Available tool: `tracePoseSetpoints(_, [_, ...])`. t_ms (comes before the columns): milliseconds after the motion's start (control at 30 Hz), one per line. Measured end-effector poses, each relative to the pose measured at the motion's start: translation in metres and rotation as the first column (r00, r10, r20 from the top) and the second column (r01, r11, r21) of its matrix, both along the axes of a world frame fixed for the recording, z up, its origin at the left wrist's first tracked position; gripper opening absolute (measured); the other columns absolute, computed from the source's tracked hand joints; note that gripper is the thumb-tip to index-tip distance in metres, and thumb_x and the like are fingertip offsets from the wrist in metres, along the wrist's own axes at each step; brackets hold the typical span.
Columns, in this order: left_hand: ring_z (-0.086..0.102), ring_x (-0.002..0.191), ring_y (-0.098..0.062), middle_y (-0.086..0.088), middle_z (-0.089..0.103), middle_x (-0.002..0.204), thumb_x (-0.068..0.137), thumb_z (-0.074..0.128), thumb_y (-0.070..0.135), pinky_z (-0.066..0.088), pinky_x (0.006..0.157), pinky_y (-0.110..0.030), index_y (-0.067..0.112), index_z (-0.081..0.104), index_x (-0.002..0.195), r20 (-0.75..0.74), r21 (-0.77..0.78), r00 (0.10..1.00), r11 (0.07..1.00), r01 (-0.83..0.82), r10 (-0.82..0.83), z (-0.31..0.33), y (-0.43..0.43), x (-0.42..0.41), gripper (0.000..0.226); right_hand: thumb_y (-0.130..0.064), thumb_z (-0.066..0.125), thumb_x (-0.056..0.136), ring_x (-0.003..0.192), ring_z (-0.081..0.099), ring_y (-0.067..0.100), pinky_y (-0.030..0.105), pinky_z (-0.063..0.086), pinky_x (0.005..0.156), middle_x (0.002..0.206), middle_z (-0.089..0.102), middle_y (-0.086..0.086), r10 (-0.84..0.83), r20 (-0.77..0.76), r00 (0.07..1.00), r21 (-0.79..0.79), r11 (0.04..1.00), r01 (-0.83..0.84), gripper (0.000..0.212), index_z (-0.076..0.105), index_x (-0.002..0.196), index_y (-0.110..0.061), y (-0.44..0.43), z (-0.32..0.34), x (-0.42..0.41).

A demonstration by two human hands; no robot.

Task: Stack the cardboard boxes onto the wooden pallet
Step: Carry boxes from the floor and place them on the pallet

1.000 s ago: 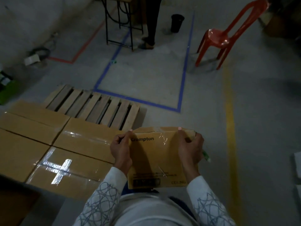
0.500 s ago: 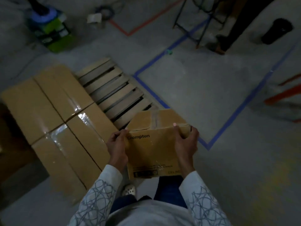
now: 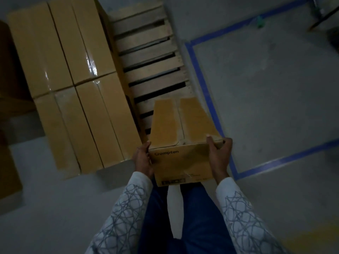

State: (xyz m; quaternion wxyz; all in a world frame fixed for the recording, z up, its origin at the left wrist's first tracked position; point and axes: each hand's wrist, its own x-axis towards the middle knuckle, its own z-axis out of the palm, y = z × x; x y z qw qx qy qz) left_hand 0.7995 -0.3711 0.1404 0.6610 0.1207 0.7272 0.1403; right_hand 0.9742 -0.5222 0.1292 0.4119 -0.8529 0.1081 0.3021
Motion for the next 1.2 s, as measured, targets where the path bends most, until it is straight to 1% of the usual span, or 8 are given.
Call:
tracePoseSetpoints(133, [0.063, 0.094, -0.025, -0.008, 0.069, 0.101, 0.089, 0.069, 0.018, 0.049, 0.066, -0.029, 0.0, 0.065, 0.12, -0.069, 0.036, 0.983, 0.984, 0.173, -0.17, -0.007, 0.021, -0.005, 0.036, -0.058, 0.071, 0.09, 0.105, 0.06, 0.02, 0.037, 0.05, 0.087, 0.118, 0.061, 0.0, 0.167, -0.142, 0.976, -0.07, 0.982, -0.178, 0.048, 0.059, 0.116, -0.019, 0.004, 0.0, 0.036])
tracePoseSetpoints(233, [0.061, 0.106, -0.022, 0.0, 0.068, 0.108, 0.094, 0.066, 0.03, 0.047, 0.082, -0.035, 0.016, 0.069, 0.117, -0.02, 0.043, 0.935, 0.934, 0.354, -0.354, -0.039, 0.043, -0.005, 0.027, -0.082, 0.063, 0.08, 0.093, 0.065, 0.023, 0.033, 0.049, 0.077, 0.098, 0.066, 0.004, 0.338, -0.303, 0.891, -0.065, 0.926, -0.373, 0.065, 0.066, 0.106, -0.022, 0.023, -0.033, 0.076])
tracePoseSetpoints(333, [0.055, 0.113, -0.021, 0.004, 0.06, 0.125, 0.085, 0.073, 0.048, 0.045, 0.098, -0.043, 0.029, 0.054, 0.137, 0.01, -0.013, 0.885, 0.885, 0.465, -0.465, -0.094, 0.065, 0.008, 0.058, -0.092, 0.064, 0.07, 0.114, 0.066, 0.029, 0.049, 0.051, 0.101, 0.118, 0.07, 0.009, 0.429, -0.513, 0.743, -0.007, 0.864, -0.504, 0.093, 0.063, 0.135, -0.024, 0.043, -0.099, 0.109])
tracePoseSetpoints(400, [0.063, 0.11, -0.031, -0.01, 0.064, 0.132, 0.08, 0.079, 0.047, 0.052, 0.097, -0.048, 0.022, 0.051, 0.146, 0.073, -0.081, 0.863, 0.859, 0.505, -0.5, -0.133, 0.066, 0.018, 0.076, -0.093, 0.07, 0.06, 0.121, 0.067, 0.026, 0.057, 0.048, 0.108, 0.13, 0.072, 0.0, 0.408, -0.644, 0.647, 0.033, 0.86, -0.51, 0.105, 0.062, 0.141, -0.027, 0.054, -0.134, 0.117])
tracePoseSetpoints(467, [0.071, 0.093, -0.035, -0.022, 0.069, 0.122, 0.086, 0.077, 0.032, 0.058, 0.084, -0.044, 0.012, 0.063, 0.133, 0.147, -0.082, 0.842, 0.842, 0.534, -0.519, -0.149, 0.063, 0.026, 0.053, -0.08, 0.077, 0.067, 0.109, 0.074, 0.029, 0.054, 0.055, 0.102, 0.118, 0.077, 0.005, 0.405, -0.692, 0.597, 0.078, 0.865, -0.496, 0.09, 0.066, 0.134, -0.02, 0.063, -0.147, 0.115])
tracePoseSetpoints(667, [0.072, 0.099, -0.041, -0.017, 0.074, 0.114, 0.079, 0.083, 0.028, 0.06, 0.078, -0.048, 0.02, 0.061, 0.133, 0.192, -0.041, 0.855, 0.867, 0.497, -0.481, -0.104, 0.068, 0.014, 0.059, -0.048, 0.075, 0.092, 0.098, 0.077, 0.028, 0.045, 0.063, 0.084, 0.111, 0.078, 0.007, 0.398, -0.64, 0.657, 0.173, 0.908, -0.381, 0.041, 0.062, 0.121, -0.023, 0.086, -0.093, 0.101])
tracePoseSetpoints(967, [0.069, 0.109, -0.031, -0.011, 0.069, 0.123, 0.075, 0.084, 0.021, 0.06, 0.082, -0.042, 0.023, 0.049, 0.143, 0.119, 0.243, 0.882, 0.875, 0.42, -0.456, 0.04, 0.135, 0.027, 0.076, -0.07, 0.086, 0.067, 0.109, 0.074, 0.023, 0.049, 0.061, 0.093, 0.125, 0.073, 0.0, 0.568, -0.359, 0.741, 0.3, 0.822, -0.485, 0.096, 0.054, 0.144, -0.024, 0.163, 0.047, 0.117])
tracePoseSetpoints(1200, [0.066, 0.11, -0.023, -0.005, 0.069, 0.121, 0.083, 0.075, 0.002, 0.057, 0.088, -0.037, 0.023, 0.052, 0.137, 0.141, 0.368, 0.905, 0.87, 0.329, -0.402, 0.107, 0.184, 0.036, 0.062, -0.051, 0.081, 0.085, 0.108, 0.072, 0.018, 0.044, 0.061, 0.093, 0.125, 0.069, -0.005, 0.581, -0.107, 0.807, 0.302, 0.792, -0.531, 0.067, 0.051, 0.142, -0.03, 0.214, 0.134, 0.109])
